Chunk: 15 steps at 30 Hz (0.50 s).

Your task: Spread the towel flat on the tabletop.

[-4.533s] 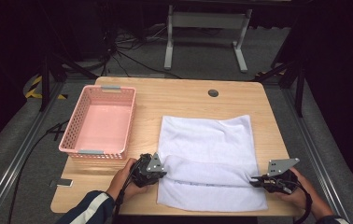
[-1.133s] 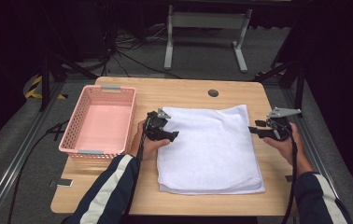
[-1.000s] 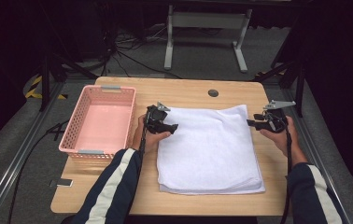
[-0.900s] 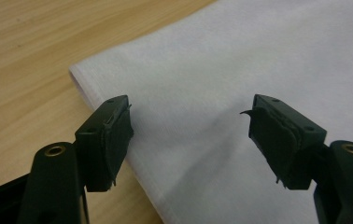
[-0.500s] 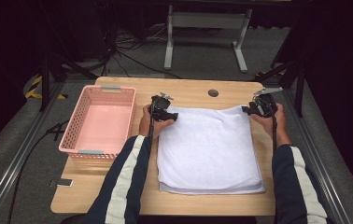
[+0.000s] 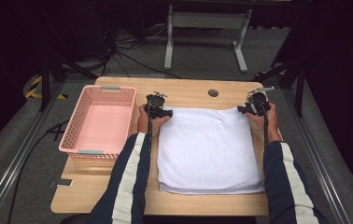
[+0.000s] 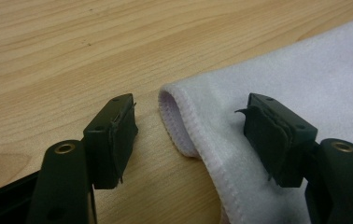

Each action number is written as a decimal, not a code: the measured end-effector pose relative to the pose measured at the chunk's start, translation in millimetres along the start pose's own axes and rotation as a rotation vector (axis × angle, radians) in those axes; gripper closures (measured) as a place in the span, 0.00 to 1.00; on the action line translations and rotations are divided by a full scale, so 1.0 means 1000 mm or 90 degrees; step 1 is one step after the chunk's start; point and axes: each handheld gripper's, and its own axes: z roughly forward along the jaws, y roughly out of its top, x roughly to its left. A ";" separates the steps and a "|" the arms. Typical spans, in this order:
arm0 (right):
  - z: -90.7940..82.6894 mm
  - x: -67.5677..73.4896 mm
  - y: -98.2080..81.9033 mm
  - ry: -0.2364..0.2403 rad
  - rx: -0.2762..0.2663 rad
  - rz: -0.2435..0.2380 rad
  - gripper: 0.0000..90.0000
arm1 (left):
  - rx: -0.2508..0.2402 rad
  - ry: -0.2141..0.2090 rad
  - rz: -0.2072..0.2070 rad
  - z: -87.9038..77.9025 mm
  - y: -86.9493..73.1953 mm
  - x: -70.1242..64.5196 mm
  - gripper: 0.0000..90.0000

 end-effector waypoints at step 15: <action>0.012 -0.014 -0.018 0.066 0.035 0.089 0.77 | 0.022 -0.055 0.044 -0.005 0.001 -0.006 0.84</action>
